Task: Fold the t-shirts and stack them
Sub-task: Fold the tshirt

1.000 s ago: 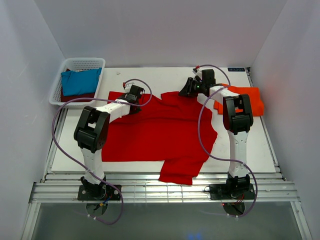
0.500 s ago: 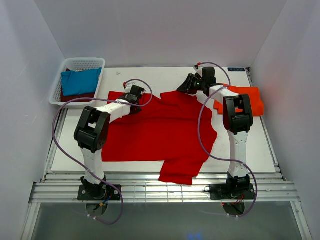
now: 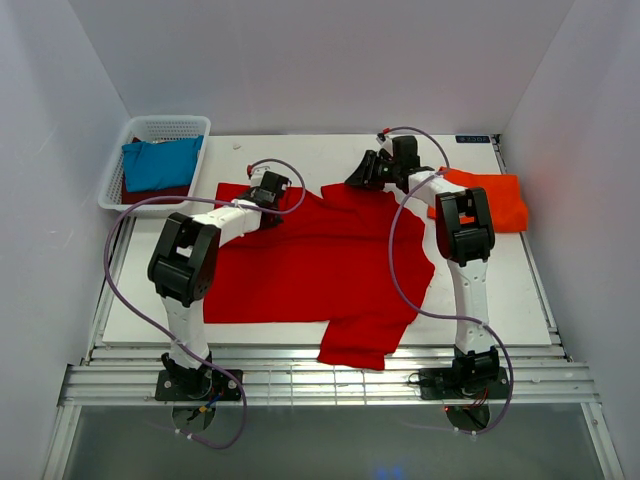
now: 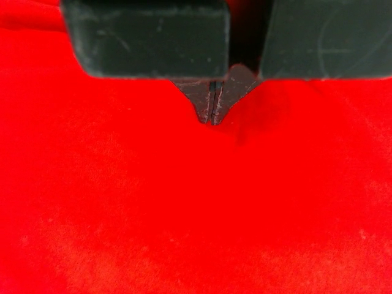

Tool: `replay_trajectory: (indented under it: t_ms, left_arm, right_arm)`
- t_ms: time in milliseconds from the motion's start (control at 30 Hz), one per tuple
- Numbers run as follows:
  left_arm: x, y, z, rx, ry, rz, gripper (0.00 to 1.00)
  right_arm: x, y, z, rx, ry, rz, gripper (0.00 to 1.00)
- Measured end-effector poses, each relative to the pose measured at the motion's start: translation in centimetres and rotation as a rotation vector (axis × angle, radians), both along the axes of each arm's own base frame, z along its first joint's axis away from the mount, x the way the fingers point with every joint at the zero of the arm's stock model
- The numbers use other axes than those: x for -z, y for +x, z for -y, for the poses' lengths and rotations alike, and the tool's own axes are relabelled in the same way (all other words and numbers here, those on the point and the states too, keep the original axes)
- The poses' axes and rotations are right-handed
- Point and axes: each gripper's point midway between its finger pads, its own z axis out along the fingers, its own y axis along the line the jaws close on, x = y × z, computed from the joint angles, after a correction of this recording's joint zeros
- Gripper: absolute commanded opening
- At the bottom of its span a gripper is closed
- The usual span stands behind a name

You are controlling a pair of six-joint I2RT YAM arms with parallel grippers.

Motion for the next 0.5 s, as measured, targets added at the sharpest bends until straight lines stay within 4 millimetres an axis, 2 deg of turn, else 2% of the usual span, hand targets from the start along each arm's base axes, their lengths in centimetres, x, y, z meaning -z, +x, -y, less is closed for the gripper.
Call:
replay_trajectory:
  t_ms: [133, 267, 367, 500]
  left_arm:
    - [-0.2, -0.3, -0.1, 0.002, -0.004, 0.0, 0.0]
    - [-1.7, -0.1, 0.4, 0.016, -0.031, 0.027, 0.0]
    - [-3.6, 0.0, 0.8, 0.03, -0.052, 0.064, 0.0]
    - [-7.6, -0.1, 1.0, 0.039, -0.092, 0.147, 0.0]
  right_arm:
    - [0.3, 0.5, -0.2, 0.009, -0.057, 0.018, 0.46]
    - [-0.2, 1.2, 0.0, 0.021, -0.121, 0.049, 0.47]
    - [-0.3, 1.5, 0.4, 0.025, -0.152, 0.062, 0.47]
    - [0.5, 1.1, 0.7, 0.02, -0.176, 0.044, 0.47]
